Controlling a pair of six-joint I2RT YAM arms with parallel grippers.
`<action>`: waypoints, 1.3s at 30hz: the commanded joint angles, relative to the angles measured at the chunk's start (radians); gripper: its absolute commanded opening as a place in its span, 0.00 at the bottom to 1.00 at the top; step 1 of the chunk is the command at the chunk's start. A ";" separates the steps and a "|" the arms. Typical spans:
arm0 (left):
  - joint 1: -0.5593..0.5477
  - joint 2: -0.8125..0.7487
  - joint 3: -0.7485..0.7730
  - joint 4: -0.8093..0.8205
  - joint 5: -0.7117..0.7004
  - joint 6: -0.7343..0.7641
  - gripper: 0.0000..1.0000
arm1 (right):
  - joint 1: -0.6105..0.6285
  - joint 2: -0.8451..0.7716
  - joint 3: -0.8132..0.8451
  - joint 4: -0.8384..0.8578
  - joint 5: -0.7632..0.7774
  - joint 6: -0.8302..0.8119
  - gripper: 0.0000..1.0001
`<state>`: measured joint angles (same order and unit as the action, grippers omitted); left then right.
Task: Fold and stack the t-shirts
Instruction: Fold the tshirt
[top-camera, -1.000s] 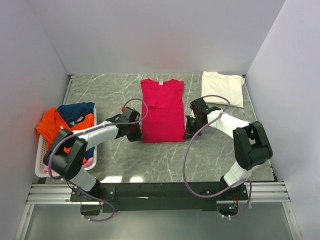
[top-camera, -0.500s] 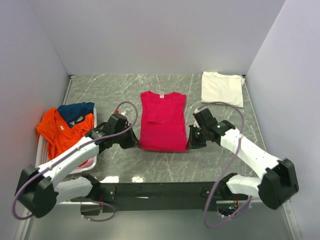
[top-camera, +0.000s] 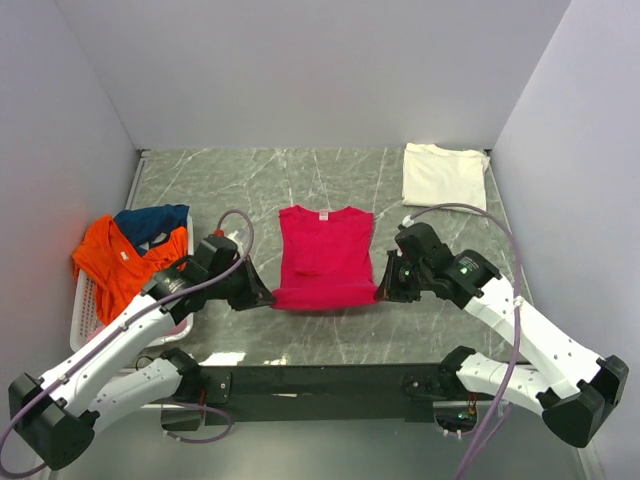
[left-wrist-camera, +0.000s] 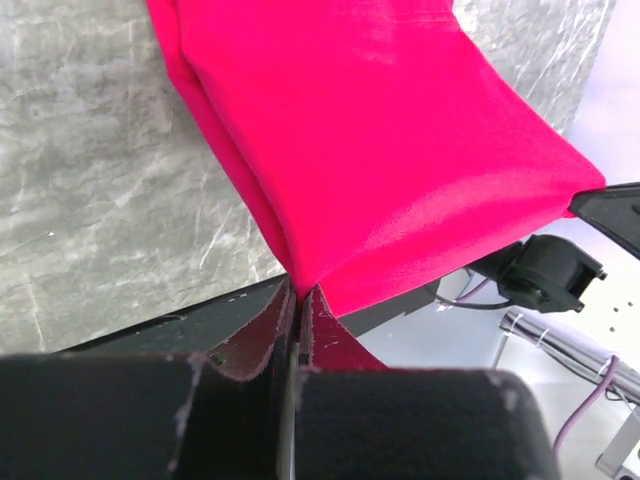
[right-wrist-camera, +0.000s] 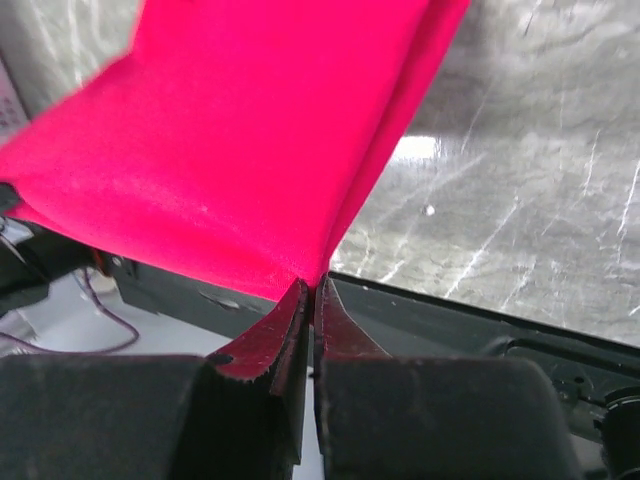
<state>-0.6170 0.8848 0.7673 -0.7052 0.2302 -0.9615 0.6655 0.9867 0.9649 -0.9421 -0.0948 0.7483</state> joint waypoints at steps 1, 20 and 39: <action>0.002 0.032 0.075 0.007 -0.048 -0.008 0.00 | -0.003 0.012 0.070 -0.034 0.118 0.016 0.00; 0.106 0.416 0.279 0.191 -0.062 0.086 0.00 | -0.184 0.349 0.328 0.112 0.144 -0.162 0.00; 0.226 0.752 0.507 0.236 -0.014 0.159 0.00 | -0.299 0.763 0.669 0.117 0.099 -0.319 0.00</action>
<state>-0.4084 1.6104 1.2148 -0.4847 0.2089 -0.8391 0.3882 1.7153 1.5562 -0.8436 -0.0128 0.4728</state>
